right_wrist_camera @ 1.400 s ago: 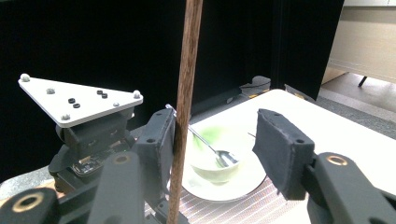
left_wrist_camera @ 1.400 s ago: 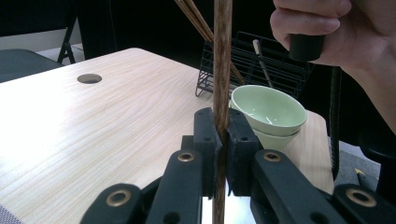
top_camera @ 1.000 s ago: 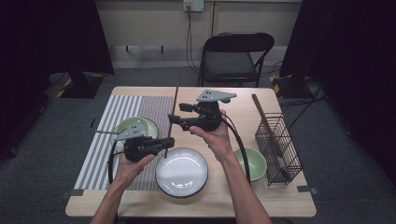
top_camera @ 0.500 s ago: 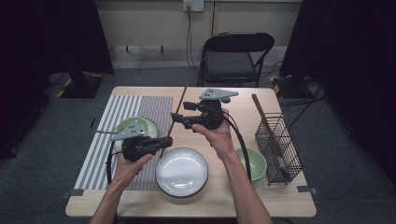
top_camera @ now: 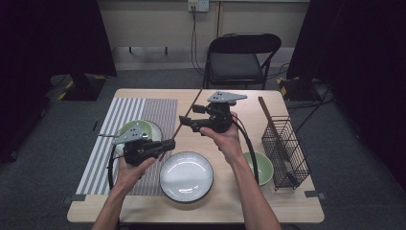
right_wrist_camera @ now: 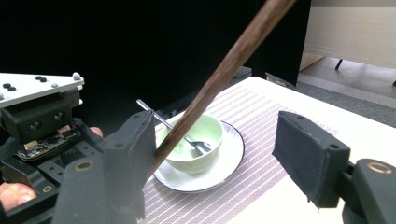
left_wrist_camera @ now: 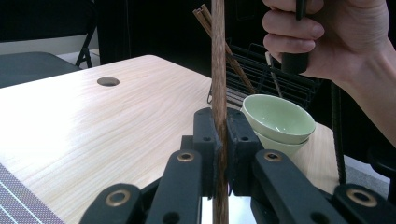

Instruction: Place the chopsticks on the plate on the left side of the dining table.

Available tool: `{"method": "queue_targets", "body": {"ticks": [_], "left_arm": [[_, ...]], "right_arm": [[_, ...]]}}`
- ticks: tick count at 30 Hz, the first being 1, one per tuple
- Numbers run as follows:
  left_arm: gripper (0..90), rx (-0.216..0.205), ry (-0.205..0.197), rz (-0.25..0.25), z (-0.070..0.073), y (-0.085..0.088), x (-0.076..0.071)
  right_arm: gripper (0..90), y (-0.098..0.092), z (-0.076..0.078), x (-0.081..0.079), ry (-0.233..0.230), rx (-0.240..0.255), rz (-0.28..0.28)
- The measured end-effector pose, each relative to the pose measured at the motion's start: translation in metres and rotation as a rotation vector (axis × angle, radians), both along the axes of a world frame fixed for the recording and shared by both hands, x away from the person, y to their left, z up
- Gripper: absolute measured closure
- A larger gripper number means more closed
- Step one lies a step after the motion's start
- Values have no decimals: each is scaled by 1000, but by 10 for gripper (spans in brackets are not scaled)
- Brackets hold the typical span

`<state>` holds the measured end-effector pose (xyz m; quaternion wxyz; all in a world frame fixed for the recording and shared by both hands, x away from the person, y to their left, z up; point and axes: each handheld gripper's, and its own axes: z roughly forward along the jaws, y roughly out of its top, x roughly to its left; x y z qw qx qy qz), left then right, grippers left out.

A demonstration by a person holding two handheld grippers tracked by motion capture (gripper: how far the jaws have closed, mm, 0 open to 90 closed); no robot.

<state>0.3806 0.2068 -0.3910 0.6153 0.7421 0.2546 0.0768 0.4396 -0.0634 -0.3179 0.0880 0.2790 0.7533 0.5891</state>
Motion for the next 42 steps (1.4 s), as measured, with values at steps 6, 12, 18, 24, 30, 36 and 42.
{"method": "queue_targets", "body": {"ticks": [6, 12, 18, 24, 30, 36, 42], "left_arm": [[844, 1, -3, 3, 0, 0, -1], [845, -3, -5, 13, 1, 3, -1], [845, -14, -8, 18, 2, 5, -2], [846, -23, -12, 25, 3, 5, -2], [846, -22, -14, 26, 3, 6, -3], [847, -19, -13, 21, 3, 7, -3], [847, -5, -17, 16, 4, 6, -4]], "right_arm": [[283, -2, -1, 1, 5, -1, -7], [283, -3, -3, 2, 7, -1, -16], [283, -5, -7, 2, 9, 0, -24], [283, -8, -9, 3, 13, -5, -39], [283, -10, -11, 4, 14, -7, -43], [275, -11, -11, 4, 10, -7, -41], [267, -16, -3, 7, -1, -9, -59]]}}
